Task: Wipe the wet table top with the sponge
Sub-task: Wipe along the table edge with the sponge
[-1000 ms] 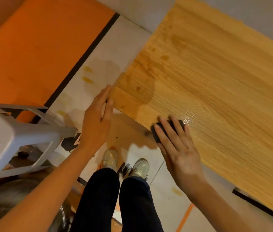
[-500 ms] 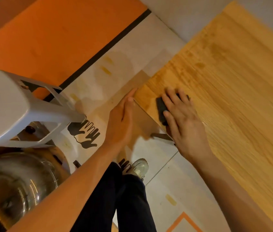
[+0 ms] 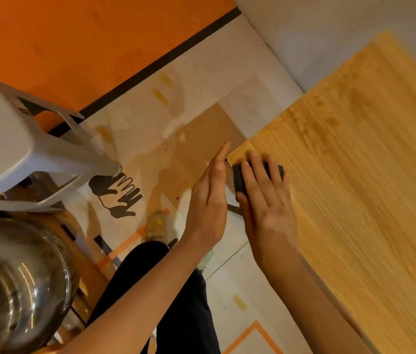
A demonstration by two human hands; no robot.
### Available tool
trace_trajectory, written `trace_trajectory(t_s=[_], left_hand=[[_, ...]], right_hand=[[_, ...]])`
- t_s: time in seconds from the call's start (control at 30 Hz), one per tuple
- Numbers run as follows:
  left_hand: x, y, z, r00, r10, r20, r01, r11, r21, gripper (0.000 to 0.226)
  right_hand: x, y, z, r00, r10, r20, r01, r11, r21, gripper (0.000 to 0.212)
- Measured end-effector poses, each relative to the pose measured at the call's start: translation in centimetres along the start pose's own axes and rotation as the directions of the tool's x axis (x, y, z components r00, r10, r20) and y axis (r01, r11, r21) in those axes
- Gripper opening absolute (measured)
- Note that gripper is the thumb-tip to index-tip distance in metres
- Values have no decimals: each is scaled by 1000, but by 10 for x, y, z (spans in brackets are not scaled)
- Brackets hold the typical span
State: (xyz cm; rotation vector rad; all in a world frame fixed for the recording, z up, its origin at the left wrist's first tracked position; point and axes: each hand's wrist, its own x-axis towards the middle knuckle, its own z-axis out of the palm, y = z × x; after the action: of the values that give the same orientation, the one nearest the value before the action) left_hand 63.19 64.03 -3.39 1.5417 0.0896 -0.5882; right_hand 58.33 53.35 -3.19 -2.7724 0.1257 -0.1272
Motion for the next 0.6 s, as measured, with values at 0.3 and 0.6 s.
trace_trajectory(t_s=[0.3, 0.6], left_hand=[[-8, -5, 12, 996, -65, -63, 52, 981, -184, 52], [-7, 4, 21, 988, -141, -63, 123, 965, -230, 50]], right_hand=[[-31, 14, -22, 984, -40, 173, 43, 999, -10, 47], [84, 22, -18, 920, -256, 297, 237, 967, 97, 37]])
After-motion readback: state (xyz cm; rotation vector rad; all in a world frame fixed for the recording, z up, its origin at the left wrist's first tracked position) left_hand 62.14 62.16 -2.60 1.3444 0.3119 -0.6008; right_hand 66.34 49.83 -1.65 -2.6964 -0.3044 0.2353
